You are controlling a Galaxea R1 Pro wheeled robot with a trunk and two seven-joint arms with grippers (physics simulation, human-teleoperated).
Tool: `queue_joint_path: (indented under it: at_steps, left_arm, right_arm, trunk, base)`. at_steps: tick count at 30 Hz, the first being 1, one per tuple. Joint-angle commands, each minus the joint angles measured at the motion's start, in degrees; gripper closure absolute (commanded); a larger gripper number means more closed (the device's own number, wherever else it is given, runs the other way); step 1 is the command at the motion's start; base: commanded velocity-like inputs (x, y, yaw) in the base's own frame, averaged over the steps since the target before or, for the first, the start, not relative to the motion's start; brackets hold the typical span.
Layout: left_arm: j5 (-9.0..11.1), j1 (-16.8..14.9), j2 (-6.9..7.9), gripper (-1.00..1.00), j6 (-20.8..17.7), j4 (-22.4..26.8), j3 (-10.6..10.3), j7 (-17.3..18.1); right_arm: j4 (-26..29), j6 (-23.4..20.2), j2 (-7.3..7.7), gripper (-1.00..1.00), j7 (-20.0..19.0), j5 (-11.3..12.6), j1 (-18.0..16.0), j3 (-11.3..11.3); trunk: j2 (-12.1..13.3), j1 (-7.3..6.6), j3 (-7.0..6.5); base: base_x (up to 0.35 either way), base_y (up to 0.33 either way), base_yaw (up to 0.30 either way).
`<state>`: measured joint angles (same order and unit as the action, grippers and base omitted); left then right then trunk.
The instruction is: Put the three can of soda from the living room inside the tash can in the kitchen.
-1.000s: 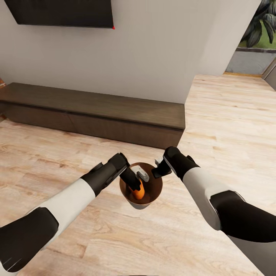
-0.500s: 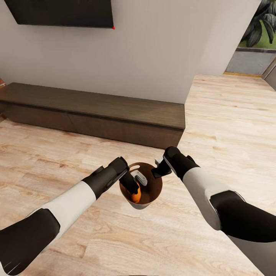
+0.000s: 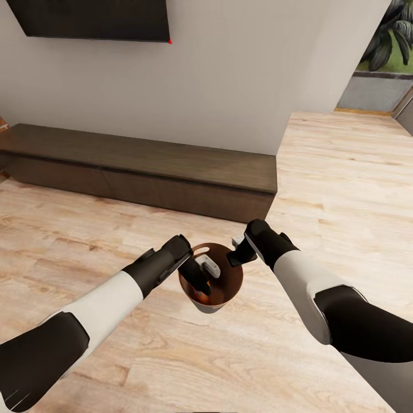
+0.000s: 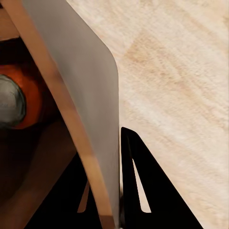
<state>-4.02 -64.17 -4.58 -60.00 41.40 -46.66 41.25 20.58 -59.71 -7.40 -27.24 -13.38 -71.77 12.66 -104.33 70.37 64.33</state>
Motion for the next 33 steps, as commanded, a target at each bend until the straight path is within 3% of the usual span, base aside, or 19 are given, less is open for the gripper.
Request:
queue_joint_path:
  at_steps: [1, 7, 10, 15, 17, 18, 21, 22, 26, 27, 31, 32, 33]
  left_arm:
    - [-0.81, 0.01, 0.10, -1.00, 0.00, 0.06, -0.01, 0.05]
    - [-0.66, 0.01, 0.43, -1.00, 0.44, 1.80, 0.18, 0.49]
    - [-0.30, 0.03, 1.68, -1.00, 0.61, 7.64, 0.48, 1.37]
    - [0.01, 0.11, 6.34, -1.00, 0.66, 14.93, 1.01, 5.93]
    - [0.19, 0.14, 8.55, -1.00, 0.65, 17.34, 2.20, 8.58]
    - [0.37, 0.24, 10.82, -1.00, 0.66, 19.69, 4.38, 11.44]
    - [0.49, 0.80, 14.08, -1.00, 0.66, 23.03, 8.60, 15.45]
    - [0.53, 1.55, 16.01, -1.00, 0.64, 25.13, 11.52, 17.77]
    - [0.60, 3.07, 20.40, -1.00, 0.65, 28.56, 17.07, 22.51]
    - [0.63, 3.52, 22.92, -1.00, 0.71, 29.77, 20.13, 25.59]
    - [0.52, 4.29, 27.29, -1.00, 1.74, 31.08, 27.79, 32.50]
    - [0.29, 4.91, 28.67, -1.00, 2.58, 31.29, 32.86, 35.20]
    - [0.14, 5.26, 29.16, -1.00, 2.92, 31.35, 35.70, 36.17]
  right_arm:
    - [-0.01, -0.29, 0.01, 1.00, -0.27, 1.43, -0.03, -0.18]
    - [-0.01, -0.29, 0.07, 1.00, -0.27, 1.43, -0.03, -0.18]
    - [-0.01, -0.29, 0.09, 1.00, -0.27, 1.43, -0.03, -0.18]
    - [-0.01, -0.29, 0.11, 1.00, -0.27, 1.43, -0.03, -0.23]
    - [-0.01, -0.29, 0.11, 1.00, -0.29, 1.43, -0.03, -0.25]
    - [-0.01, -0.29, 0.10, 1.00, -0.28, 1.43, -0.03, -0.25]
    - [0.00, -0.29, 0.10, 1.00, -0.29, 1.43, -0.03, -0.26]
    - [0.00, -0.29, 0.10, 1.00, -0.29, 1.43, -0.03, -0.26]
    - [-0.01, -0.29, 0.10, 1.00, -0.28, 1.43, -0.02, -0.27]
    - [-0.01, -0.29, 0.10, 1.00, -0.28, 1.43, 0.00, -0.27]
    - [-0.01, -0.29, 0.14, 1.00, -0.31, 1.43, -0.02, -0.34]
    - [-0.01, -0.29, 0.16, 1.00, -0.33, 1.46, -0.02, -0.39]
    - [-0.01, -0.29, 0.18, 1.00, -0.33, 1.47, -0.03, -0.42]
  trunk:
    - [0.00, -0.01, -0.01]
    - [0.00, -0.01, -0.01]
    - [0.00, -0.01, -0.01]
    - [0.00, -0.01, -0.01]
    - [0.00, -0.01, -0.01]
    - [0.00, -0.01, -0.01]
    - [0.00, -0.01, -0.01]
    - [0.00, -0.01, -0.01]
    - [0.00, -0.01, -0.01]
    - [0.00, -0.01, -0.01]
    - [0.00, -0.01, -0.01]
    - [0.00, -0.01, -0.01]
    - [0.00, -0.01, -0.01]
  base:
    - [0.000, 0.000, 0.000]
    - [0.000, 0.000, 0.000]
    - [0.000, 0.000, 0.000]
    - [0.000, 0.000, 0.000]
    - [0.000, 0.000, 0.000]
    - [0.000, 0.000, 0.000]
    - [0.000, 0.000, 0.000]
    - [0.000, 0.000, 0.000]
    - [0.000, 0.000, 0.000]
    - [0.000, 0.000, 0.000]
    - [0.000, 0.000, 0.000]
    - [0.000, 0.000, 0.000]
    - [0.000, 0.000, 0.000]
